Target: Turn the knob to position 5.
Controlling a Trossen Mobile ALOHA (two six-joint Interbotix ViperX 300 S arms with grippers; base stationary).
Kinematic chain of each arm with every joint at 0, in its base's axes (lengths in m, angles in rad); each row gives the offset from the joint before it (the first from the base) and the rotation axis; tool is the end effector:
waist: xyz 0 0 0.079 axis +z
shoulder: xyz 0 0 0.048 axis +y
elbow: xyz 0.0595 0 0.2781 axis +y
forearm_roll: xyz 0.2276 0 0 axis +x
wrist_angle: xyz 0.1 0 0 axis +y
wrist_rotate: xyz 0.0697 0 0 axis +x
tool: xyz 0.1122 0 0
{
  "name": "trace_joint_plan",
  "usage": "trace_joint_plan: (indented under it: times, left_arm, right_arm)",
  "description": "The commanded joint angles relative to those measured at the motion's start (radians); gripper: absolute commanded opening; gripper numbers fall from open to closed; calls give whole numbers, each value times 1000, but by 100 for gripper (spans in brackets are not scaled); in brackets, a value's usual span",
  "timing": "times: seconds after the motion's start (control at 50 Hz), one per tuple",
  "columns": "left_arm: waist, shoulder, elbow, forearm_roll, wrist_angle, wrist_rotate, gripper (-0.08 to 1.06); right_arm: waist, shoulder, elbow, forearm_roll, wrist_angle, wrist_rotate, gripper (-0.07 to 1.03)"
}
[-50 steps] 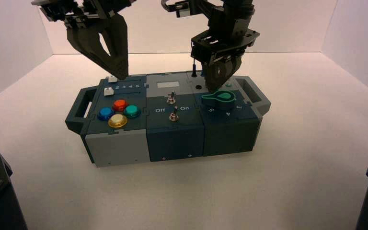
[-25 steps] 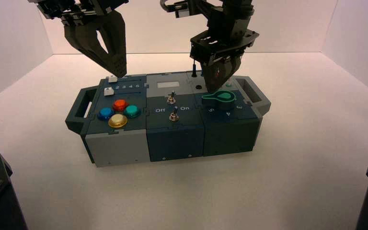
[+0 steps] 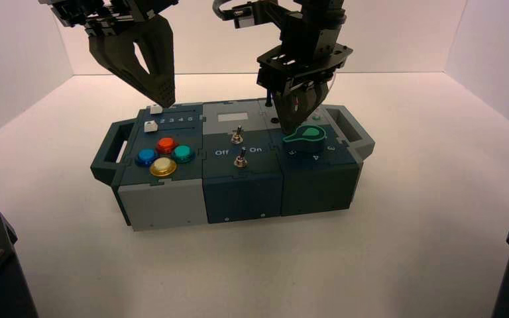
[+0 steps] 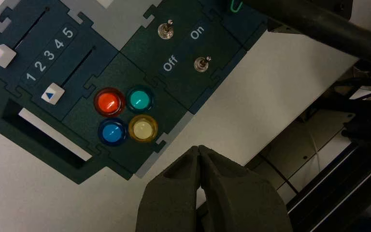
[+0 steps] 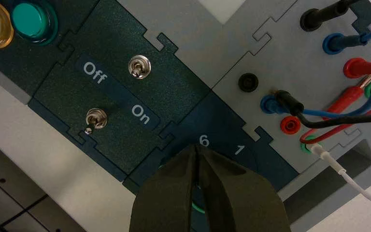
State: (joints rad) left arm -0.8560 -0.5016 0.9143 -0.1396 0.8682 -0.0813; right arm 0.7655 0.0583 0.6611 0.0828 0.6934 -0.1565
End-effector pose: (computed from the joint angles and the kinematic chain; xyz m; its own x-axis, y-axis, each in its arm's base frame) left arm 0.1631 -0.2174 0.0950 0.1091 -0.2877 -0.9515 0.6526 0.7428 -0.1498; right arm 0.2464 0.2501 0.0060 0.0779 0.1481 -0.9859 -0.7609 0.6478 0.0372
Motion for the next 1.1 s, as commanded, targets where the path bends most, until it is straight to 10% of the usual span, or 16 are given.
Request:
trace_joint_plan:
  times: [0.02, 1.1]
  left_arm:
    - [2, -5, -20, 3, -3, -2, -3]
    - [3, -44, 9, 6, -3, -2, -3]
  right_arm:
    - [-2, -21, -6, 0, 6, -6, -3]
    - [-18, -147, -26, -31, -11, 14, -3]
